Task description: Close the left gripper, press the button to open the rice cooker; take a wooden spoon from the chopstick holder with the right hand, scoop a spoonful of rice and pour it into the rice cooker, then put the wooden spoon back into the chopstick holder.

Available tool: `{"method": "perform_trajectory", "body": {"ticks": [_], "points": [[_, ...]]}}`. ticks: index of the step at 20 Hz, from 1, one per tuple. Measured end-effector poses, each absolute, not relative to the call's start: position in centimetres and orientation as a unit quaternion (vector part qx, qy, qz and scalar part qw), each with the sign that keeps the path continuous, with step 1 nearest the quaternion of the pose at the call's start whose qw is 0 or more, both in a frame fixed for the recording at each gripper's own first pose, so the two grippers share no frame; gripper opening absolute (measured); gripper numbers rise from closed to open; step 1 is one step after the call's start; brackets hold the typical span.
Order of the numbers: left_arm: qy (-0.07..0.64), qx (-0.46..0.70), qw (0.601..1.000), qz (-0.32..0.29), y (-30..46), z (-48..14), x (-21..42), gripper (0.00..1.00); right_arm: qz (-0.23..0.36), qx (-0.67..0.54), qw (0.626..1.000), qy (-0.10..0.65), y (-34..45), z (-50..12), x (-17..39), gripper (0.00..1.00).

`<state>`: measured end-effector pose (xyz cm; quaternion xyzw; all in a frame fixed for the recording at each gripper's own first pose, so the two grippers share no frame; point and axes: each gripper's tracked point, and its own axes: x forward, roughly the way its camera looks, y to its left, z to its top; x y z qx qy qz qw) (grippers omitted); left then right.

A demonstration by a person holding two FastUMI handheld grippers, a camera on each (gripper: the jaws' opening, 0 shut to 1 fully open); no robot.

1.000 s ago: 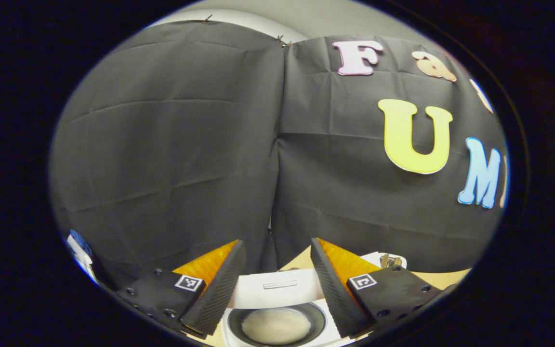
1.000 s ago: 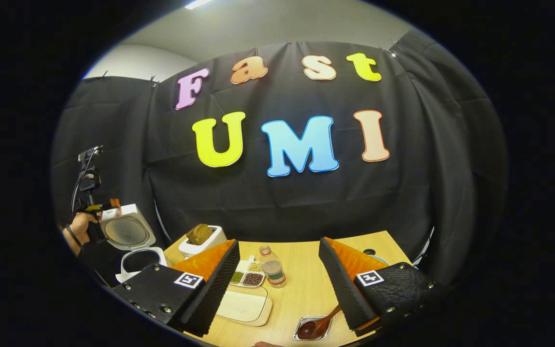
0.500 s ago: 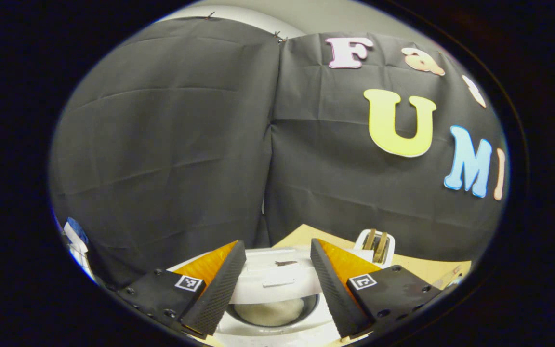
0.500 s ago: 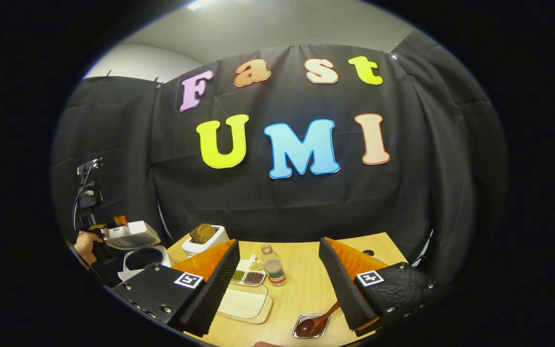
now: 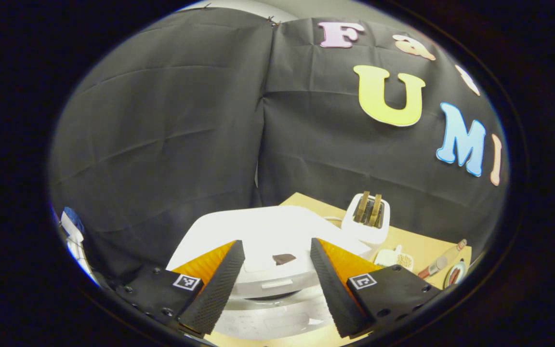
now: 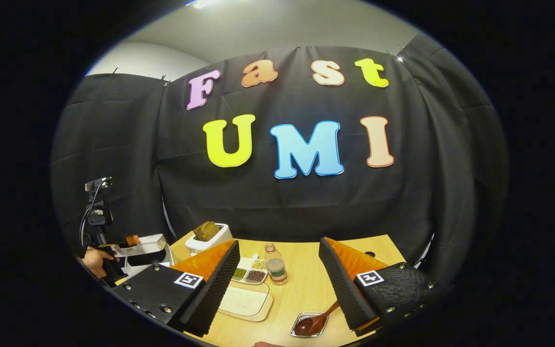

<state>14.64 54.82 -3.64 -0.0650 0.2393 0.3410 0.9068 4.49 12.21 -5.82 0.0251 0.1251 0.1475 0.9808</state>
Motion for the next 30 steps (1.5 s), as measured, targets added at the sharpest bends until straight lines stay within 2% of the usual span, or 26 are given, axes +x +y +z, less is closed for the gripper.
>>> {"method": "perform_trajectory", "body": {"ticks": [8, 9, 17, 18, 22, 24, 25, 27, 30], "points": [[0.268, -0.084, 0.902, 0.328, 53.6, -5.3, 14.3, 0.96, 0.151, 0.033, 0.981, 0.116, 12.6, -5.5, 4.1, 1.0], [0.272, -0.087, 0.901, 0.327, 53.4, -5.5, 14.2, 1.0, 0.149, 0.03, 0.982, 0.117, 12.6, -5.6, 4.0, 0.99], [0.29, -0.085, 0.897, 0.322, 53.5, -6.4, 13.3, 1.0, 0.14, 0.032, 0.981, 0.132, 12.8, -6.4, 3.9, 1.0], [0.292, -0.087, 0.896, 0.322, 53.4, -6.4, 13.1, 0.96, 0.139, 0.034, 0.981, 0.133, 12.8, -6.4, 3.9, 1.0], [0.299, -0.066, 0.898, 0.317, 53.7, -6.7, 12.9, 0.96, 0.138, 0.036, 0.981, 0.132, 13.0, -6.3, 3.7, 1.0], [0.314, -0.059, 0.894, 0.313, 53.7, -7.4, 12.5, 1.0, 0.139, 0.035, 0.981, 0.133, 13.0, -6.5, 3.7, 1.0], [0.313, -0.053, 0.895, 0.313, 53.7, -7.1, 12.5, 0.96, 0.139, 0.036, 0.98, 0.135, 13.0, -6.6, 3.6, 1.0], [0.321, -0.051, 0.895, 0.306, 53.8, -7.5, 12.5, 1.0, 0.14, 0.037, 0.98, 0.139, 13.1, -6.9, 3.5, 1.0], [0.323, -0.054, 0.898, 0.294, 53.4, -7.6, 12.4, 1.0, 0.144, 0.041, 0.979, 0.138, 13.4, -6.8, 3.5, 1.0]]}}
